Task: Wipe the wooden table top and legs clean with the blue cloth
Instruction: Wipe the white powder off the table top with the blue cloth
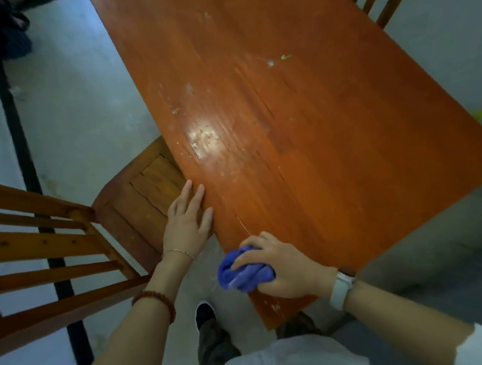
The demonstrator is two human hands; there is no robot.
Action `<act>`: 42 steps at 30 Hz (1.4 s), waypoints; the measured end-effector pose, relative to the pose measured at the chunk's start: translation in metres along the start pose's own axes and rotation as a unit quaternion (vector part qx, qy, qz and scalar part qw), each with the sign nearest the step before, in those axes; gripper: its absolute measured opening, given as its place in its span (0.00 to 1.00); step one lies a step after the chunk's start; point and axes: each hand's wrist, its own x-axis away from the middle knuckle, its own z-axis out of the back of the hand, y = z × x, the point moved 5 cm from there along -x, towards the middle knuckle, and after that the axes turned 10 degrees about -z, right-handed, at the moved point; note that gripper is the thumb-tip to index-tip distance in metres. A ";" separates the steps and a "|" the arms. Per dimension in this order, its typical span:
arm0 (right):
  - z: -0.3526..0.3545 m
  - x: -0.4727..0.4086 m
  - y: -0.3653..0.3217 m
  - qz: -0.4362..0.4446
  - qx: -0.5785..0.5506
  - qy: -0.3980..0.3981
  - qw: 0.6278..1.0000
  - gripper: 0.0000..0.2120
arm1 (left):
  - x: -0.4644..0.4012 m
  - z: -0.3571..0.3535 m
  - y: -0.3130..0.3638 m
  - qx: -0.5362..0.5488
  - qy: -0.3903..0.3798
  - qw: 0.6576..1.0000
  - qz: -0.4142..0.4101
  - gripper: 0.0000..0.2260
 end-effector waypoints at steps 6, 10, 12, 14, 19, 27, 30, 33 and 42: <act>0.054 -0.016 0.010 -0.132 -0.030 0.259 0.956 0.23 | -0.001 -0.001 -0.006 -0.009 -0.028 0.999 -0.027 0.23; 0.022 -0.015 0.006 -0.236 -0.023 0.265 0.935 0.23 | -0.003 0.002 -0.008 -0.020 -0.047 0.997 -0.055 0.24; -0.022 0.013 -0.010 -0.235 -0.022 0.192 0.953 0.17 | -0.002 0.003 -0.010 -0.019 -0.073 0.995 -0.062 0.25; -0.059 0.049 -0.025 -0.232 -0.037 0.105 0.966 0.16 | -0.001 0.004 -0.011 -0.025 -0.089 0.993 -0.078 0.25; -0.031 0.070 -0.024 -0.252 -0.135 0.254 0.924 0.26 | -0.001 0.008 -0.011 -0.045 -0.116 0.989 -0.078 0.25; -0.071 0.051 -0.032 -0.290 -0.098 0.230 0.924 0.27 | -0.004 0.014 -0.013 -0.069 -0.122 0.985 -0.100 0.26; -0.059 0.050 -0.037 -0.266 -0.202 0.288 0.897 0.27 | -0.004 0.018 -0.014 -0.084 -0.130 0.982 -0.112 0.26; -0.023 0.047 -0.023 -0.295 -0.227 0.462 0.805 0.21 | -0.007 0.022 -0.013 -0.093 -0.146 0.977 -0.123 0.26; 0.025 -0.044 -0.014 -0.534 -0.067 0.496 0.681 0.24 | -0.041 0.061 -0.026 0.012 -0.068 0.988 -0.138 0.18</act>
